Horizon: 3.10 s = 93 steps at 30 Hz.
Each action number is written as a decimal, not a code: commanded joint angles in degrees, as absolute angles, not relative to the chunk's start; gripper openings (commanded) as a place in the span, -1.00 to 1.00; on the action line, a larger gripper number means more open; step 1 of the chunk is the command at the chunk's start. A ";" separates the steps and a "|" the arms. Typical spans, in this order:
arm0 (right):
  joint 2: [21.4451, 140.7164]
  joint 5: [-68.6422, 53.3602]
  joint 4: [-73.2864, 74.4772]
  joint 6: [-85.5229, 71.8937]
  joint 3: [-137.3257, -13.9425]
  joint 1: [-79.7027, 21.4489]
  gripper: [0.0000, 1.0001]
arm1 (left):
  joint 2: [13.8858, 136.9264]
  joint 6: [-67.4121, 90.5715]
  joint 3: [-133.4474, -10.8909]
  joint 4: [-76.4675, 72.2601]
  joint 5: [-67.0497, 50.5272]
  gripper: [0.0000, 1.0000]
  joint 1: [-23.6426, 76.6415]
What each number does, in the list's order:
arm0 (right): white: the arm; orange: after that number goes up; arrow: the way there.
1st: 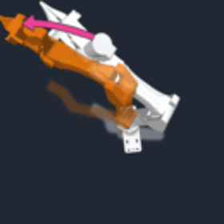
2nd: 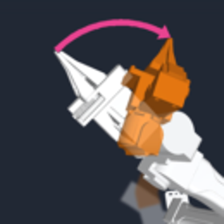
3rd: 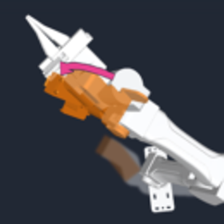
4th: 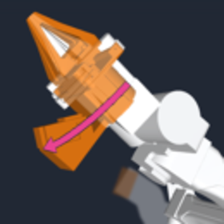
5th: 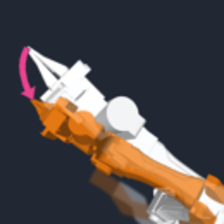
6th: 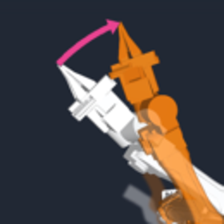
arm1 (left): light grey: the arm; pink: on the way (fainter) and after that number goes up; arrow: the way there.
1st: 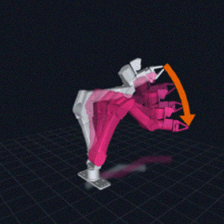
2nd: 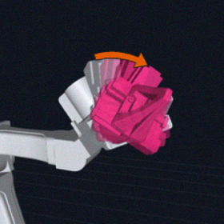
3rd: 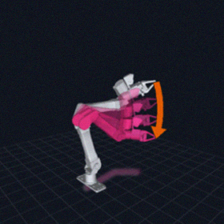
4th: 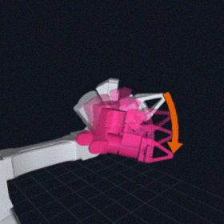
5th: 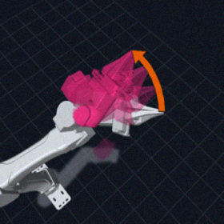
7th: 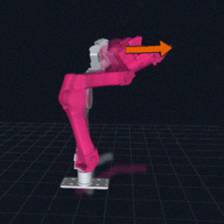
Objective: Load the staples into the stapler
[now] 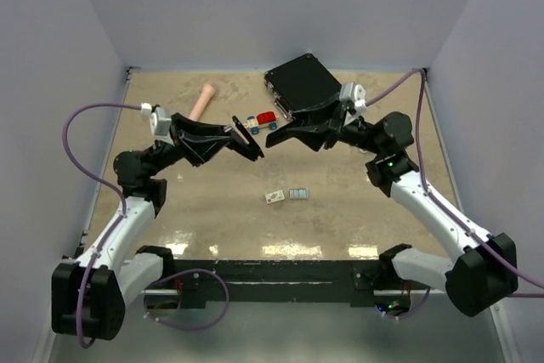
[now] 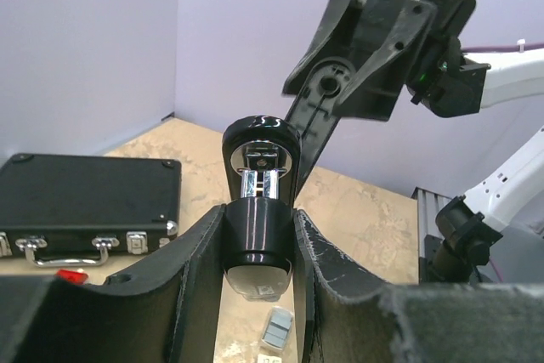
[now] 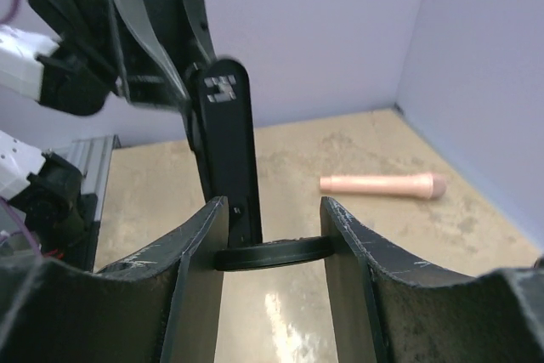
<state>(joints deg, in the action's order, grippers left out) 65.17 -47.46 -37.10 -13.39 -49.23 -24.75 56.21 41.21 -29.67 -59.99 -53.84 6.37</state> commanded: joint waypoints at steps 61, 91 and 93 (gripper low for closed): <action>94.49 -54.04 -49.06 -0.27 -46.75 -34.01 0.75 | 72.60 -27.59 -60.82 27.77 -48.77 -1.00 18.46; 89.31 -55.46 -29.09 7.66 -52.04 -34.64 -1.00 | 68.82 -32.88 -64.07 31.47 -50.45 -1.00 19.09; 86.50 -55.55 -33.80 3.20 -50.37 -33.05 -1.00 | 66.46 -29.28 -62.58 27.97 -53.86 -1.00 15.93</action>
<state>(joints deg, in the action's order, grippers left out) 92.71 -55.88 -30.04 7.01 -52.03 -36.14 72.69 -32.25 -61.49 34.20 -49.45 20.99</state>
